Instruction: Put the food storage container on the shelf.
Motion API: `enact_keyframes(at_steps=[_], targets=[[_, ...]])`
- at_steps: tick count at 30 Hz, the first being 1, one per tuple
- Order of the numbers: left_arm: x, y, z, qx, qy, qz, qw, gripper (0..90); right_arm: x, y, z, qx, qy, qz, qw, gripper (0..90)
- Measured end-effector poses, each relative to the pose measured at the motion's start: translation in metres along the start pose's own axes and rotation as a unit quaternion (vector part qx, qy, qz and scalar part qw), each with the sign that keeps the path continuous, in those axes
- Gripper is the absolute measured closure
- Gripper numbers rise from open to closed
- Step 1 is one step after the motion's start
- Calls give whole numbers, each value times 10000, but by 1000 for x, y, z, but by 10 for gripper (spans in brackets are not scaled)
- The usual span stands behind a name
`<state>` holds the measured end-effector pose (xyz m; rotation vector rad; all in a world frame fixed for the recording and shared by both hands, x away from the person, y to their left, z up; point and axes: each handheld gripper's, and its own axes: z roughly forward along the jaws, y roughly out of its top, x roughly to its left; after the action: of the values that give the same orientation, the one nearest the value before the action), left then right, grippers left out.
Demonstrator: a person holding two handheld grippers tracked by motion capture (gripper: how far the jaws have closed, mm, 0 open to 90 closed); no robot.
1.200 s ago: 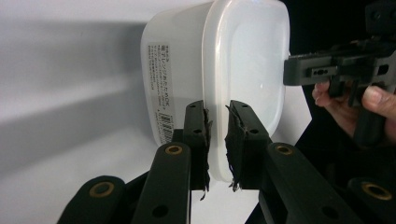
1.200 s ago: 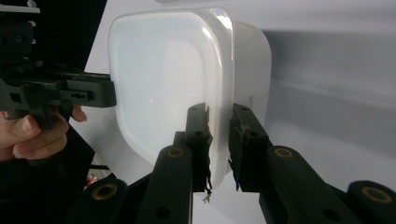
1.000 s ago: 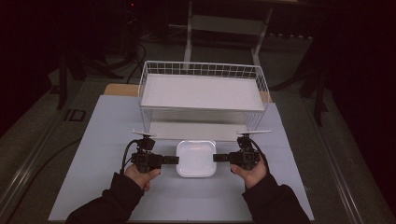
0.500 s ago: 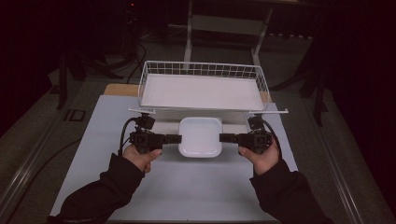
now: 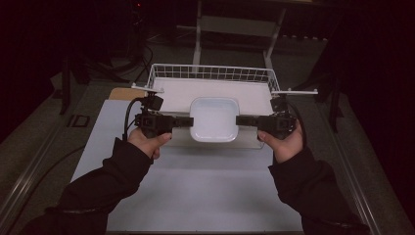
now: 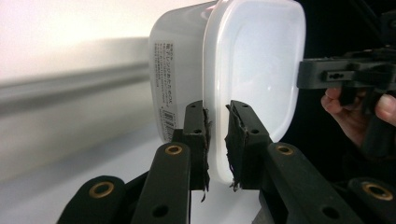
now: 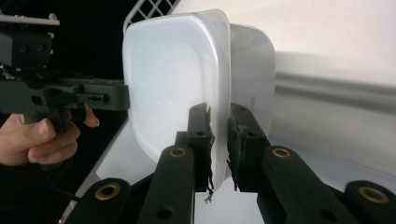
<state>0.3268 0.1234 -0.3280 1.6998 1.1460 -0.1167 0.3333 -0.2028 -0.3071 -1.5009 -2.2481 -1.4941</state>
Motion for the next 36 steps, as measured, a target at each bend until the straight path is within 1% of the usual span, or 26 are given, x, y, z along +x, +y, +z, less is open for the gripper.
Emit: enact_keyframes(at_steps=[2, 3, 5, 6, 8, 9, 11, 13, 14, 16, 17, 18, 19, 20, 21, 23, 24, 26, 27, 28, 29, 30, 31, 32, 34, 36], targets=[[-2, 7, -1, -31, 28, 49, 10000, 778, 0, 7, -2, -44, 25, 10, 10000, 797], [-2, 10, -1, -35, 32, 27, 10000, 778, 0, 11, -2, -67, 17, 16, 10000, 796], [-3, 17, 0, -47, 44, 46, 10000, 778, -1, 17, -2, -94, 12, 26, 10000, 796], [-2, 20, 0, -74, 22, 9, 10000, 778, -2, 20, -2, -88, 2, 22, 10000, 796], [-3, 25, 0, -98, 57, 96, 9999, 778, -4, 26, -1, -119, 20, 65, 9999, 795], [-2, 28, 1, -120, 31, 63, 9999, 779, -5, 28, 0, -120, -22, 24, 9999, 795], [2, 35, 2, -92, 31, 47, 9999, 779, -8, 34, 2, -131, 23, 84, 9999, 795], [3, 41, 6, -80, 118, 79, 9999, 779, -11, 39, 4, -141, 13, 128, 9998, 794], [4, 43, 7, -80, 127, 56, 9999, 779, -11, 42, 6, -139, -56, 95, 9998, 793], [10, 49, 11, -38, 101, -39, 9999, 779, -14, 47, 9, -142, -80, 131, 9998, 793], [10, 49, 11, -38, 101, -39, 9999, 779, -14, 47, 9, -142, -80, 131, 9998, 793], [13, 54, 13, -2, 170, -32, 9998, 778, -17, 55, 15, -104, -158, 126, 9997, 792], [15, 57, 16, -41, 185, -74, 9998, 778, -18, 58, 17, -85, -175, 131, 9997, 791], [15, 57, 16, -41, 185, -74, 9998, 777, -18, 58, 17, -85, -175, 131, 9997, 791], [18, 59, 17, -34, 194, -100, 9998, 777, -20, 61, 19, -84, -179, 183, 9996, 790], [25, 65, 21, 0, 234, -187, 9996, 777, -24, 69, 27, -11, -237, 201, 9995, 789], [25, 65, 21, 0, 234, -187, 9996, 777, -24, 69, 27, -11, -237, 201, 9995, 789], [29, 68, 23, -12, 238, -232, 9994, 776, -26, 77, 34, 40, -323, 217, 9992, 788], [32, 72, 23, -45, 252, -273, 9993, 776, -27, 79, 35, 73, -313, 220, 9992, 788], [34, 73, 24, -44, 267, -277, 9992, 775, -28, 81, 37, 75, -300, 270, 9992, 787], [34, 73, 24, -44, 267, -277, 9992, 774, -28, 83, 39, 84, -314, 268, 9991, 787], [37, 75, 24, -85, 232, -329, 9992, 774, -29, 84, 40, 101, -324, 278, 9990, 786], [37, 75, 24, -85, 232, -329, 9992, 772, -29, 84, 40, 101, -324, 278, 9990, 786], [38, 76, 25, -82, 199, -338, 9992, 771, -31, 87, 42, 138, -314, 345, 9988, 784], [43, 78, 26, -113, 91, -413, 9990, 766, -34, 90, 43, 160, -298, 400, 9986, 778], [44, 78, 27, -107, 77, -431, 9990, 764, -34, 91, 44, 178, -304, 408, 9985, 774]])
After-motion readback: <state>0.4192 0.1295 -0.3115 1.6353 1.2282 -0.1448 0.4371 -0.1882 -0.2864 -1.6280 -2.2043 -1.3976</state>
